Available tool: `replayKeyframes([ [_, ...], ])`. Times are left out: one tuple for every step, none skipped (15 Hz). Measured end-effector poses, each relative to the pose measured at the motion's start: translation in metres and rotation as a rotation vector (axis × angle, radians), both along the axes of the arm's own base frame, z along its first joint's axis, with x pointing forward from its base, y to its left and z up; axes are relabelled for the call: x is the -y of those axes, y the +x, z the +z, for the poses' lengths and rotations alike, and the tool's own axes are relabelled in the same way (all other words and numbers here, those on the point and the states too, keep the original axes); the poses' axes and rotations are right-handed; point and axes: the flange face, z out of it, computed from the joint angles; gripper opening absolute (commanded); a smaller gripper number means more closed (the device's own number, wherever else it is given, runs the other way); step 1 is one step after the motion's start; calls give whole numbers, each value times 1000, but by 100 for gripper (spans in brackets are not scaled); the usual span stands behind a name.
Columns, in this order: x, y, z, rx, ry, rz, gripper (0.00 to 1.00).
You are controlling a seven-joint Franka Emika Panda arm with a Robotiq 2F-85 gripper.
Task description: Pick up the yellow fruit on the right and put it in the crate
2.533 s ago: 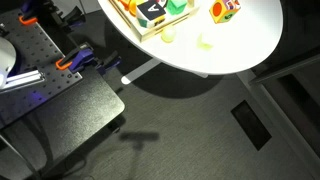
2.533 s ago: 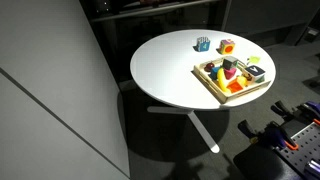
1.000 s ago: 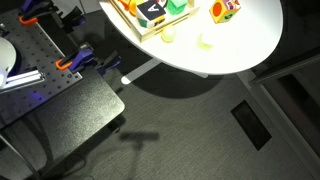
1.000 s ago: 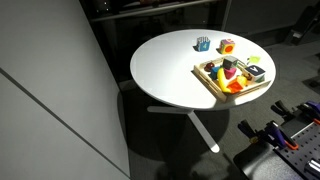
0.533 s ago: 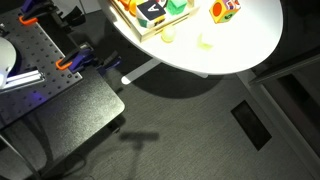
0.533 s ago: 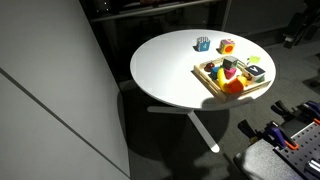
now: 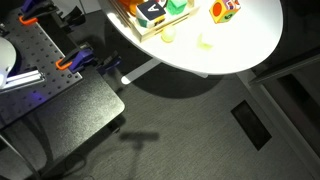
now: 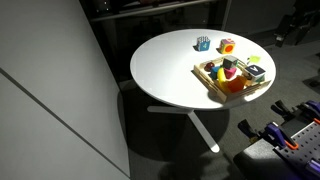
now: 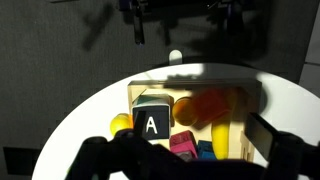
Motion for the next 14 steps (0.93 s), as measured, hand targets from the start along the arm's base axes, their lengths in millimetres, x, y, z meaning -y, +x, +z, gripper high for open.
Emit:
replayKeyframes([
  [5,4,-2,6,7,-9,100],
  [10,7,-4,15,16,-19,100],
  [14,10,-6,21,23,-30,100],
  [18,14,-7,27,29,-42,100],
  [21,16,-8,31,32,-53,100],
  [24,18,-9,30,32,-60,100],
  [26,20,-10,27,32,-64,100],
  [28,22,-10,26,31,-67,100],
  [28,23,-10,25,31,-67,100],
  [28,23,-10,25,31,-67,100],
  [28,23,-11,25,31,-67,100],
  [28,23,-11,25,31,-67,100],
  [28,23,-11,25,31,-67,100],
  [28,23,-10,25,31,-67,100],
])
